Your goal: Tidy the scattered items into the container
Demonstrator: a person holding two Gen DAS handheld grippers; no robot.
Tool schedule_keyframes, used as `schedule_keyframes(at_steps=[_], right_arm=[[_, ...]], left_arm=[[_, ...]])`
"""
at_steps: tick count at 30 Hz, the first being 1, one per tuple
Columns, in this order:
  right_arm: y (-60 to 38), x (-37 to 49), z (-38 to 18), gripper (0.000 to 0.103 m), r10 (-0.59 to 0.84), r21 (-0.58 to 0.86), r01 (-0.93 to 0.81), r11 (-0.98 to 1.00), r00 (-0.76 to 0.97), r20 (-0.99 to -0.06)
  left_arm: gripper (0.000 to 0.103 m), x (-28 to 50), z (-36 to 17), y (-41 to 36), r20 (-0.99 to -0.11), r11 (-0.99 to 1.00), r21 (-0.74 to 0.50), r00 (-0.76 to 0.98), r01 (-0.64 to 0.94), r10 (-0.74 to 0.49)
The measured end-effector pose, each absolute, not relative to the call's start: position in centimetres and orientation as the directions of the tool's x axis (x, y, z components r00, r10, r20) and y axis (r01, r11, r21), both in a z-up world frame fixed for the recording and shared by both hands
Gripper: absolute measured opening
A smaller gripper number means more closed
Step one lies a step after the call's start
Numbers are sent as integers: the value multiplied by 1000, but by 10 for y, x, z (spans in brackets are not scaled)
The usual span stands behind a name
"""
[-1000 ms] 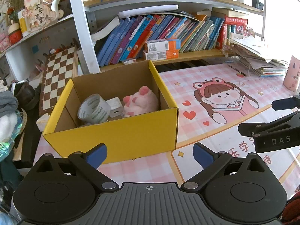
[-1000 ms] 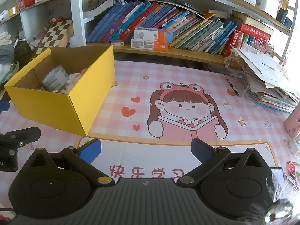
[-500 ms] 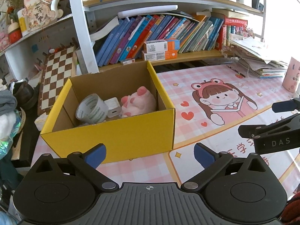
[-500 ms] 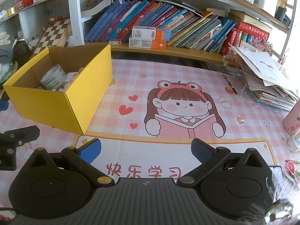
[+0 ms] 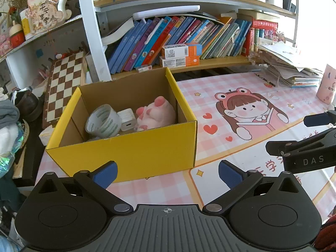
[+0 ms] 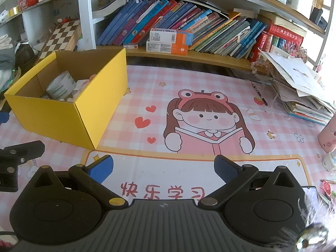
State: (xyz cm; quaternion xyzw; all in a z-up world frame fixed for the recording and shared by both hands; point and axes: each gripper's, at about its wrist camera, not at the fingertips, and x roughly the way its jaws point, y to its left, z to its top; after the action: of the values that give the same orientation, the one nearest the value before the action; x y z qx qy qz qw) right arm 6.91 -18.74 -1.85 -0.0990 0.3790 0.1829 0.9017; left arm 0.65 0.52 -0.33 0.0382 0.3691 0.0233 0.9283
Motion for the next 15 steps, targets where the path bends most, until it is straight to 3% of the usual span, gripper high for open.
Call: schedule_keyframes(at_steps=[15], right_arm=[[-186, 71, -19, 103, 257, -42, -411, 910, 642, -723]], left_arm=[[103, 7, -4, 5, -686, 996, 91, 724, -14, 73]])
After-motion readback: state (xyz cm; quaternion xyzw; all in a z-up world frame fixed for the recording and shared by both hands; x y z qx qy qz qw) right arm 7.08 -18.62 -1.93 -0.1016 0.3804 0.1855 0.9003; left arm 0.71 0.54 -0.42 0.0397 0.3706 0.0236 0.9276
